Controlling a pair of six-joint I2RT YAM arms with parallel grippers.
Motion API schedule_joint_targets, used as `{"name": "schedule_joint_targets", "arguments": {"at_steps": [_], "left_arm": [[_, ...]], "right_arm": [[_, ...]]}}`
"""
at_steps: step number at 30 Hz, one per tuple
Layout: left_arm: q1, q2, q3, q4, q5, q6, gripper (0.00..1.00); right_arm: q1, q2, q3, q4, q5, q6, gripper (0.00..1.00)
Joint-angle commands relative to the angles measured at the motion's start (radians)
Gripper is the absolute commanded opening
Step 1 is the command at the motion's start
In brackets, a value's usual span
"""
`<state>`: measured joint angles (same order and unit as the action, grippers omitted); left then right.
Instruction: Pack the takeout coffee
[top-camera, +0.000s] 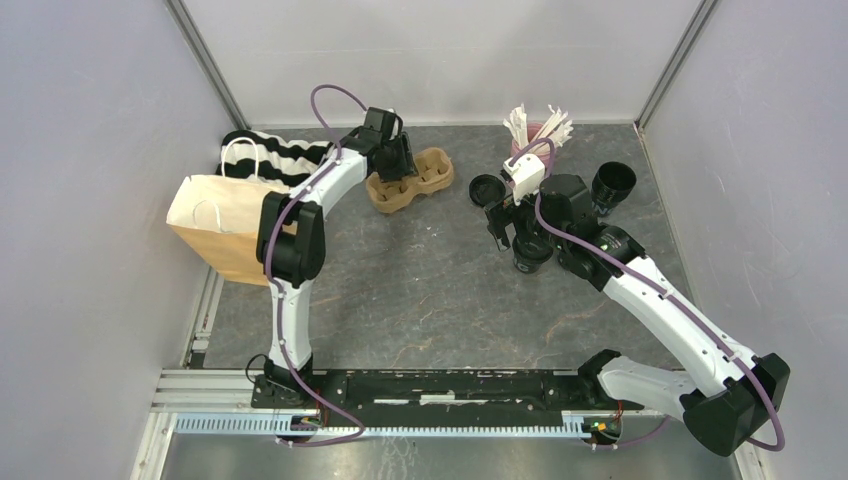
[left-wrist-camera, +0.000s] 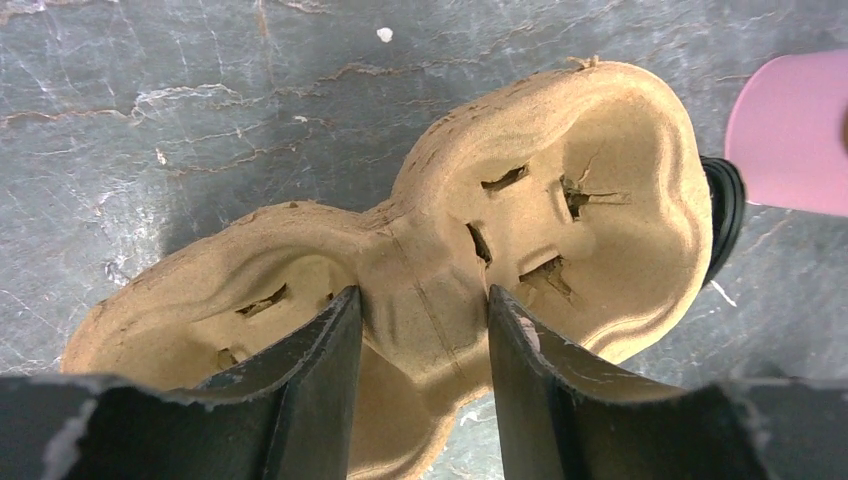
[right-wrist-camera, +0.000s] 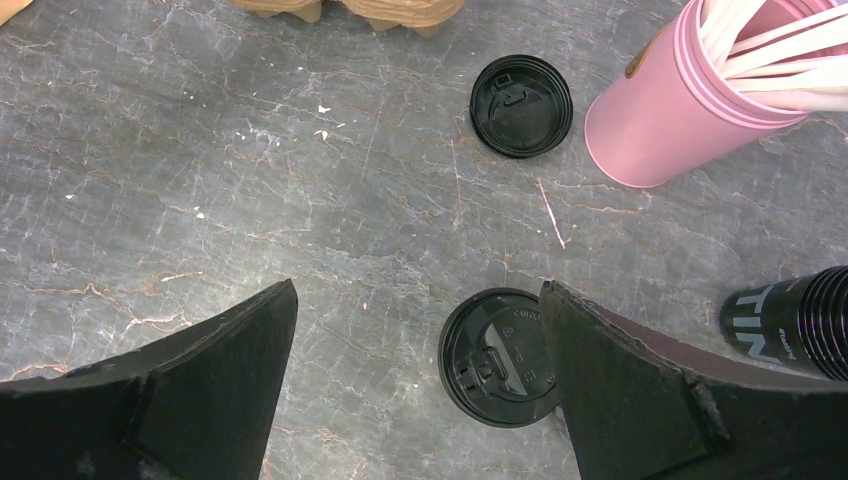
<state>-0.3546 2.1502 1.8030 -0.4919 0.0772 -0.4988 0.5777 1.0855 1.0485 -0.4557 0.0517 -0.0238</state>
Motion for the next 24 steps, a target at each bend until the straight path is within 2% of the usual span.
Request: {"name": "schedule_joint_targets", "arguments": {"at_steps": [1, 13, 19, 24], "left_arm": [[0.019, -0.118, 0.008, 0.059, 0.040, -0.058, 0.50], [0.025, -0.096, 0.009, 0.031, 0.078, -0.050, 0.50], [0.059, -0.131, -0.082, 0.125, 0.211, -0.109, 0.46], [0.072, -0.165, -0.125, 0.120, 0.210, -0.080, 0.43]], "right_arm": [[-0.003, -0.005, 0.005, 0.038, -0.002, 0.000, 0.98], [-0.003, -0.009, -0.002, 0.042, -0.013, 0.007, 0.98], [-0.002, -0.011, -0.013, 0.052, -0.011, 0.015, 0.98], [-0.015, 0.056, 0.019, 0.080, -0.049, 0.079, 0.98]]}}
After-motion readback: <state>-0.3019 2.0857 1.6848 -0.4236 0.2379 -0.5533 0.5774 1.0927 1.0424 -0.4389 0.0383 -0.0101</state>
